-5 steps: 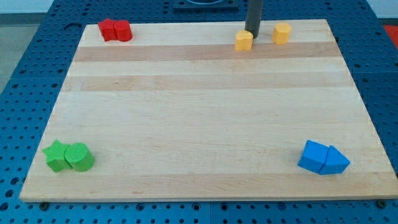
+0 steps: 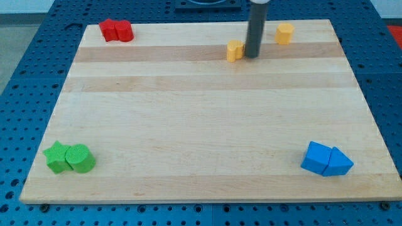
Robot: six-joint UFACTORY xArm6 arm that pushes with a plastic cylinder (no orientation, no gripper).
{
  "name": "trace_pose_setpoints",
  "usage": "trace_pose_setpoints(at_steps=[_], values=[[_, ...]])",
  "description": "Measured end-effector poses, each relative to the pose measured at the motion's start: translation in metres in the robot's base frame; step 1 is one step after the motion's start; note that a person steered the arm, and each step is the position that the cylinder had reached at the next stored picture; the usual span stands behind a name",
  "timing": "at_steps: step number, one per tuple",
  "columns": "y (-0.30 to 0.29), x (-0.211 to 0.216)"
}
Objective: Move the yellow heart to the downside of red blocks
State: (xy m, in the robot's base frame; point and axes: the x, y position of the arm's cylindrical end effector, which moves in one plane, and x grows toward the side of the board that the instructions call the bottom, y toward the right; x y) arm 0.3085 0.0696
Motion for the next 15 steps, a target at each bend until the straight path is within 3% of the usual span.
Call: trace_pose_setpoints(at_steps=[1, 3, 4, 6, 8, 9, 10, 12, 14, 15], values=[[-0.059, -0.003], [-0.012, -0.033], [-0.025, -0.057], [-0.107, -0.057], [-0.039, -0.059], [-0.052, -0.04], [-0.104, -0.019], [-0.167, -0.017], [-0.119, 0.005], [-0.132, 0.019]])
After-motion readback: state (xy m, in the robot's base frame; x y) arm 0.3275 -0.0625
